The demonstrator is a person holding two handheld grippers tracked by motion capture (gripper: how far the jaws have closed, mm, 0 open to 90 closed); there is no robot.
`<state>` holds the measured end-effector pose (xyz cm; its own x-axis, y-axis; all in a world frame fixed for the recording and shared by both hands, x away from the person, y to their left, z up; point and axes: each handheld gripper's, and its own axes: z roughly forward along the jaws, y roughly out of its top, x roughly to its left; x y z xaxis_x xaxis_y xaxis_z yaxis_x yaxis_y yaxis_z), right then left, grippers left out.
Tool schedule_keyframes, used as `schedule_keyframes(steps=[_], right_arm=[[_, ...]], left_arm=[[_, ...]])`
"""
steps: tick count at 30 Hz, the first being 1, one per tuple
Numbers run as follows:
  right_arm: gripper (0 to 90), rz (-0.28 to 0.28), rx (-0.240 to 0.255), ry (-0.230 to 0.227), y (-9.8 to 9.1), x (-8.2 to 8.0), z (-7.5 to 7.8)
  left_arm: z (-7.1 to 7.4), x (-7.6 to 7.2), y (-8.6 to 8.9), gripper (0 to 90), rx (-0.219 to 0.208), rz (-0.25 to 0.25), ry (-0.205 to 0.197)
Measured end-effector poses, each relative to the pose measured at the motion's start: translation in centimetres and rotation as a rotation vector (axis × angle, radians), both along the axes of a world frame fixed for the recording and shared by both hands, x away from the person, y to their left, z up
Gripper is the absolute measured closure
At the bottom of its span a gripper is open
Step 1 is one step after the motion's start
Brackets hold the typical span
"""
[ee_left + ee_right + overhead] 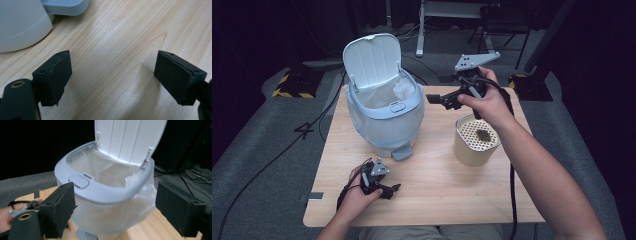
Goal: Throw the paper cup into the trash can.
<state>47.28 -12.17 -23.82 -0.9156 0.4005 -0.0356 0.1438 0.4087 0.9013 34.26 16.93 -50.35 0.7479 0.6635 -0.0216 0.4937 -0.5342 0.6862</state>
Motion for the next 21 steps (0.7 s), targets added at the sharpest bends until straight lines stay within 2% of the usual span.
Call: schedule_keyframes(steps=[3, 4, 5, 6, 12, 14, 17, 18, 21], right_arm=[[16.9, -0.013, 0.003, 0.010, -1.0, -0.5, -0.1], [17.7, -0.019, 0.008, 0.010, -2.2, -1.1, -0.3], [17.7, -0.019, 0.008, 0.010, -2.2, -1.1, -0.3], [18.2, -0.029, 0.006, 0.010, -3.4, -1.7, -0.6], [22.3, -0.046, -0.001, 0.025, -5.6, -2.7, -1.3], [22.6, -0.080, -0.021, 0.052, -7.2, -3.4, -2.0], [22.9, -0.093, -0.035, 0.049, -8.2, -4.1, -2.6], [23.5, -0.105, -0.047, 0.045, -9.4, -4.8, -3.3], [24.3, -0.131, -0.055, 0.046, -11.2, -5.8, -4.7]], left_arm=[[0.0, -0.1, 0.0, 15.8, 0.002, 0.011, -0.005], [0.0, -0.1, 0.0, 15.9, 0.003, 0.014, -0.003], [0.0, -0.1, 0.1, 15.9, 0.004, 0.014, -0.004], [0.0, -0.1, 0.1, 15.9, 0.000, 0.015, -0.003], [0.0, -0.2, 0.5, 16.7, 0.005, 0.022, -0.008], [0.3, -0.3, 1.0, 20.8, 0.011, 0.037, 0.002], [0.5, -0.4, 1.5, 22.5, 0.015, 0.040, 0.011], [0.5, -0.4, 1.6, 23.8, 0.007, 0.045, 0.015], [0.8, -0.4, 2.2, 24.9, -0.026, 0.062, 0.029]])
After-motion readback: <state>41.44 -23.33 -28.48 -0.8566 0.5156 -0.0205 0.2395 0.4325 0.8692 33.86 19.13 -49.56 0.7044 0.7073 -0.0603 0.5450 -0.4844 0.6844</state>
